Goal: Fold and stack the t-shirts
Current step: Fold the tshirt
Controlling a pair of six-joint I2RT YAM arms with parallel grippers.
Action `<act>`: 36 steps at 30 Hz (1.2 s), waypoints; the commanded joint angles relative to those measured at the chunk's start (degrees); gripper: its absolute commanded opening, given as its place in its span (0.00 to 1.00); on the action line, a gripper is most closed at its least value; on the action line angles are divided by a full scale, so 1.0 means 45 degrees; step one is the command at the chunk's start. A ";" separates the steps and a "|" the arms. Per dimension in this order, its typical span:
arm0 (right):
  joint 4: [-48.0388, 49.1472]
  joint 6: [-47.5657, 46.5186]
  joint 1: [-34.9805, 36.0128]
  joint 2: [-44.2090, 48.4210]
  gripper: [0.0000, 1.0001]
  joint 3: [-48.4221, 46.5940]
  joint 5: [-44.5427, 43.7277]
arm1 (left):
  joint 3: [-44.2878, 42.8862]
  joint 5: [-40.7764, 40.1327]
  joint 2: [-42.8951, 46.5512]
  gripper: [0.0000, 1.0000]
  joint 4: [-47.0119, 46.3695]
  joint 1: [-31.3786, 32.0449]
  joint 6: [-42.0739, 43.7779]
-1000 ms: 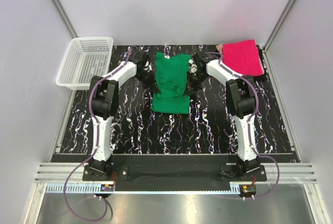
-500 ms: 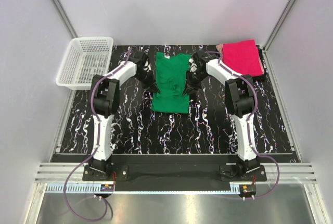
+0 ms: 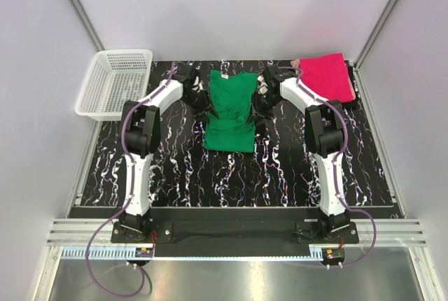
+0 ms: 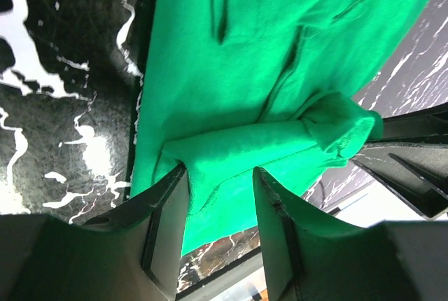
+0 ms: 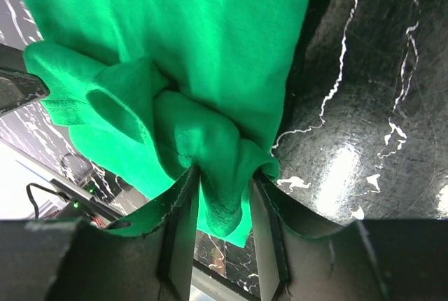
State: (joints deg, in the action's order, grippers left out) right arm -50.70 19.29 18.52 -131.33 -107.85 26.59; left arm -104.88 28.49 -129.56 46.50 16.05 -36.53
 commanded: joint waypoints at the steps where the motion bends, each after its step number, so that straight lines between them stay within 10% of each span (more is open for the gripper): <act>1: 0.0367 0.0108 -0.0151 0.0141 0.41 -0.0700 0.0028 | -0.0755 0.0290 -0.0194 0.46 -0.0255 -0.0071 -0.0123; 36: 0.0251 0.0948 -0.0972 -0.1402 0.42 -0.3435 0.0947 | -0.2904 0.0231 -0.1346 0.43 -0.0568 -0.0364 -0.1510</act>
State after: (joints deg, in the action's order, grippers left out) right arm -49.52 23.35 14.72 -137.05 -120.66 29.67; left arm -115.26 28.67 -135.13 45.34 14.87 -42.52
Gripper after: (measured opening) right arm 0.415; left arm 0.433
